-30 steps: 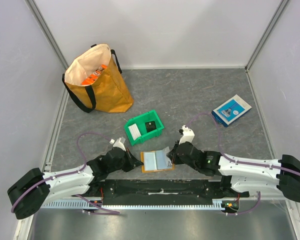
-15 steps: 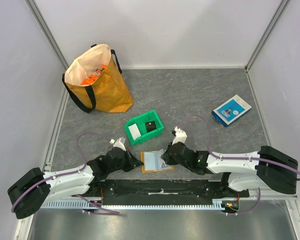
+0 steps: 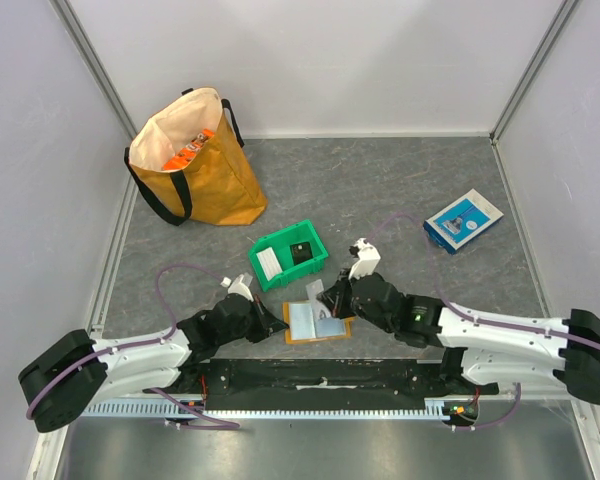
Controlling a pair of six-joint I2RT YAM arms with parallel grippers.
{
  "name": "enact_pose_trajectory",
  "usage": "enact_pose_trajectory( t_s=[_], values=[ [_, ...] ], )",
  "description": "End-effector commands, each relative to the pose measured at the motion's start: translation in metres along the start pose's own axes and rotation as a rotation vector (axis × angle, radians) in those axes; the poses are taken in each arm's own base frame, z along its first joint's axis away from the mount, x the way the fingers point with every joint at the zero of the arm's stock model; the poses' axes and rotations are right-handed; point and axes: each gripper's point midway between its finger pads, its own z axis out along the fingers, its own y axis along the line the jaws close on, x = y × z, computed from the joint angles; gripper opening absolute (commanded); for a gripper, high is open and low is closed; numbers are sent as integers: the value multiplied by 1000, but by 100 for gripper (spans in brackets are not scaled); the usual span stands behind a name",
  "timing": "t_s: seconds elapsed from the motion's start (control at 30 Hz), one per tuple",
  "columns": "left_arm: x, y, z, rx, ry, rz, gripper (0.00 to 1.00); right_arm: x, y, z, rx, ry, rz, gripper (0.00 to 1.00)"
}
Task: Put the credit cards into the card holder
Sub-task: Turn over the card slot in the card holder.
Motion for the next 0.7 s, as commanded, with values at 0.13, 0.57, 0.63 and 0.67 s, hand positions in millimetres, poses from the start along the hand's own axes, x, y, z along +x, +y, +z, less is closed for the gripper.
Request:
enact_pose_trajectory(
  t_s=[0.13, 0.57, 0.63, 0.67],
  values=[
    [5, 35, -1, -101, -7, 15, 2, 18, -79, -19, 250, 9, -8, 0],
    [4, 31, -2, -87, -10, 22, 2, 31, -89, -10, 269, 48, -16, 0],
    [4, 30, -2, -86, -8, 21, 2, 34, -89, -7, 264, 52, -13, 0],
    [4, 30, -2, -86, -11, 22, 2, 35, -89, -7, 260, 55, -11, 0]
  ],
)
